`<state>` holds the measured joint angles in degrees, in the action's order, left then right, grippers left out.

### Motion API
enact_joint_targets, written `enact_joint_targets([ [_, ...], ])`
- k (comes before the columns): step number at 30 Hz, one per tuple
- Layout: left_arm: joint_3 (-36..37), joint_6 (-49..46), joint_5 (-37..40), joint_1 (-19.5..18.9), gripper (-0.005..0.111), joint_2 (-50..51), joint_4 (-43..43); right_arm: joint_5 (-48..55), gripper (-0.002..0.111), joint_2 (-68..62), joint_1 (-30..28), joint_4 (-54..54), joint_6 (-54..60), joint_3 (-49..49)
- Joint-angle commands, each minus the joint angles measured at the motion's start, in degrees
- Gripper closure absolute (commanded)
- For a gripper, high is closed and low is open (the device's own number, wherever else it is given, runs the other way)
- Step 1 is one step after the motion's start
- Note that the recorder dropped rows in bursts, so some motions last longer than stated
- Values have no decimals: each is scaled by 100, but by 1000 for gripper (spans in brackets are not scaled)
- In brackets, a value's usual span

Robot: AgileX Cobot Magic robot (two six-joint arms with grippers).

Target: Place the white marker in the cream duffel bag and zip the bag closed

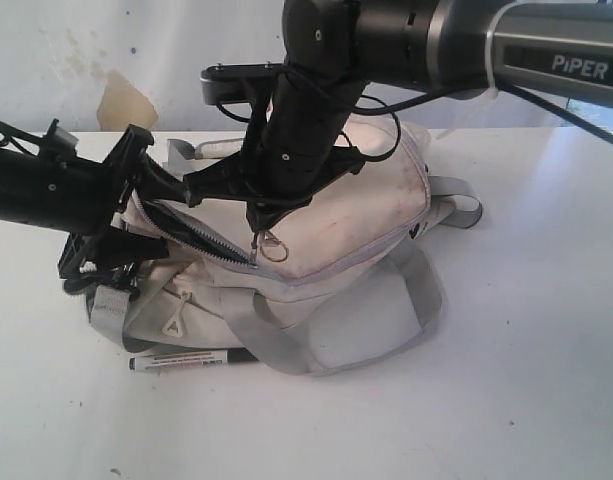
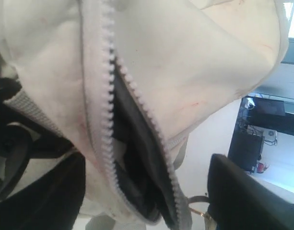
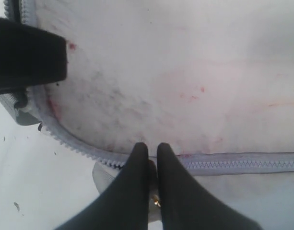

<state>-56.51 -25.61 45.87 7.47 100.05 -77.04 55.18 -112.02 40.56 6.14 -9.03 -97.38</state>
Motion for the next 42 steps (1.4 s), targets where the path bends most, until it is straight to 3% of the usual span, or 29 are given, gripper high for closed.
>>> enact_joint_targets([
  [1, 5, 39, -438, 271, 29, -64, -115, -52, 108, 61, 1, 7, -30, 44],
  [5, 5, 39, -487, 352, 41, -64, -305, -52, 108, 61, 1, 44, -30, 44],
  [9, 5, 39, -516, 352, 85, -64, -209, 70, 108, 61, 1, 65, -30, 44],
  [12, 5, 20, -479, 352, 107, -64, -129, 181, 108, 61, 1, 65, -18, 44],
  [16, 5, 31, -225, 257, 107, -64, -129, 279, 108, 61, 1, 28, -18, 44],
  [19, 5, 184, 775, -162, 107, -64, -424, 398, 108, 61, -11, -341, -18, 44],
  [23, 5, 161, 1461, -615, 107, -64, -349, 543, 108, 61, -11, -1214, -47, 44],
  [28, 5, 171, 1407, -747, 107, -64, -210, 958, 108, 61, -269, -2842, -463, 78],
  [42, 5, 171, 1369, -747, 107, -64, 97, 699, 108, 51, -1729, -3037, -474, 78],
])
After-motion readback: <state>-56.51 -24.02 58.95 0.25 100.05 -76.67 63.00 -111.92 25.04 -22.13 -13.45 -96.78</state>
